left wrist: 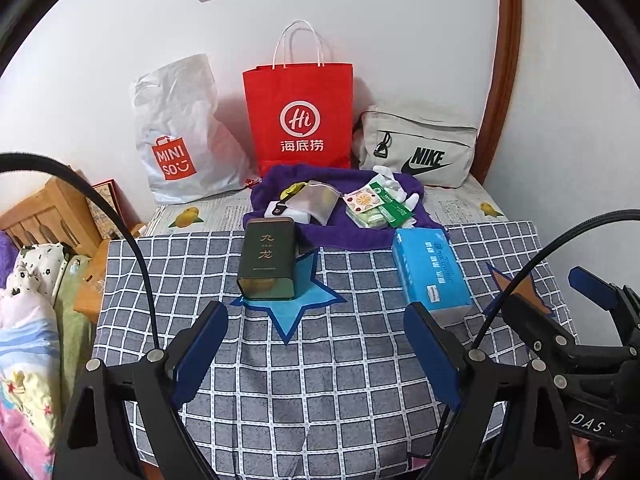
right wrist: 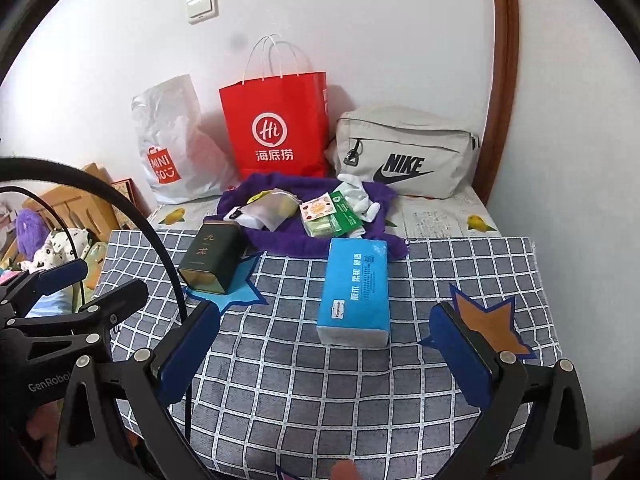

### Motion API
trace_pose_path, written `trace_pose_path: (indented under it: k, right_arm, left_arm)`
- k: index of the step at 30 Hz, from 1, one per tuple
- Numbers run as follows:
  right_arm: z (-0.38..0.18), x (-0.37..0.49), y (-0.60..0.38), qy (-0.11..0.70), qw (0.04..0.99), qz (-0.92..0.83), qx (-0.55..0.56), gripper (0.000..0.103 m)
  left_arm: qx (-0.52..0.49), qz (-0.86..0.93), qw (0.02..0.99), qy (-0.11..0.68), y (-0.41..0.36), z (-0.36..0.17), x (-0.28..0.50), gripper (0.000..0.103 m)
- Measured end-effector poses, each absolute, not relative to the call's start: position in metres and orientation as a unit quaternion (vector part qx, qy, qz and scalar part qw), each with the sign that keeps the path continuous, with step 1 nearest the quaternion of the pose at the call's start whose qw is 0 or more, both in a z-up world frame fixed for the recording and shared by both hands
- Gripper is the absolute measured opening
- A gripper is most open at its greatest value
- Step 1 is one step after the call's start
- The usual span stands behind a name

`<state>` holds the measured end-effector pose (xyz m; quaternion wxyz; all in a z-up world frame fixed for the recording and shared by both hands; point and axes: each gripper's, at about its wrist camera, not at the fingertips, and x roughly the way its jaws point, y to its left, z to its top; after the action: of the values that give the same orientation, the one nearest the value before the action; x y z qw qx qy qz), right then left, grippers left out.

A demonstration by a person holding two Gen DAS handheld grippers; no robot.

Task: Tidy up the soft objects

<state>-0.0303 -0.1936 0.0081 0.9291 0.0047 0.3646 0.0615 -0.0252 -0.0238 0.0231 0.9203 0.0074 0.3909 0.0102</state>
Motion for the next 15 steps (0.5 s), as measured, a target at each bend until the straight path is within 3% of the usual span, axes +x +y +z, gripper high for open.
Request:
trace_pose_path:
  k: [15]
  right_arm:
    - [0.0082,-0.0328,-0.1885,0.365,0.929,0.056,-0.002,0.103]
  left_arm:
    - [-0.002,0.011,0.915,0.402,-0.02,0.0198,-0.0246,0.089]
